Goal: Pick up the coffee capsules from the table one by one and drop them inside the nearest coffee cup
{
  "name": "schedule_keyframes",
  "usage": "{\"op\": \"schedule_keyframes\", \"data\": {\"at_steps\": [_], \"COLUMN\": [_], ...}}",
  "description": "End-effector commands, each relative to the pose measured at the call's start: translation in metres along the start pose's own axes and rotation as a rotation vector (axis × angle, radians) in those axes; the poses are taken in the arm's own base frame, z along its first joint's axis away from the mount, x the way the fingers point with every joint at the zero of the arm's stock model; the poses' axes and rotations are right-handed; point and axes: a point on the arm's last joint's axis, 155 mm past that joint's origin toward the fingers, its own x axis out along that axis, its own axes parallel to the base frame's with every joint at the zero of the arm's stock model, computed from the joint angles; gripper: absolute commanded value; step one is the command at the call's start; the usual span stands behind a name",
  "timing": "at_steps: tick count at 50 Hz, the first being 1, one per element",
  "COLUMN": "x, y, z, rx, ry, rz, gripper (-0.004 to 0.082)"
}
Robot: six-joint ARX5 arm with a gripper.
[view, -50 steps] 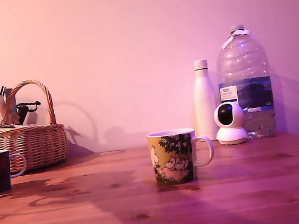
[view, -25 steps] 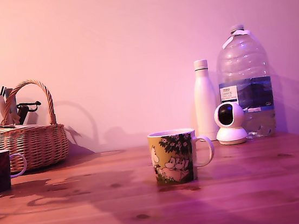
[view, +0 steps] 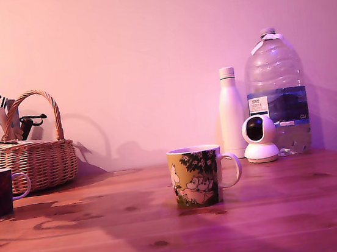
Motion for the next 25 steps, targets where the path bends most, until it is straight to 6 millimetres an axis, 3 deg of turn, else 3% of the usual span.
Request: {"op": "schedule_keyframes", "data": {"at_steps": [1, 16, 21, 25], "x": [0.005, -0.008, -0.018, -0.027], "y": [-0.003, -0.004, -0.009, -0.013], "z": [0.004, 0.012, 0.019, 0.024], "rx": [0.009, 0.037, 0.042, 0.046], "ry": [-0.005, -0.042, -0.074, -0.098], "rz": [-0.008, -0.005, -0.019, -0.034], "gripper": [0.078, 0.0756, 0.0648, 0.0477]}}
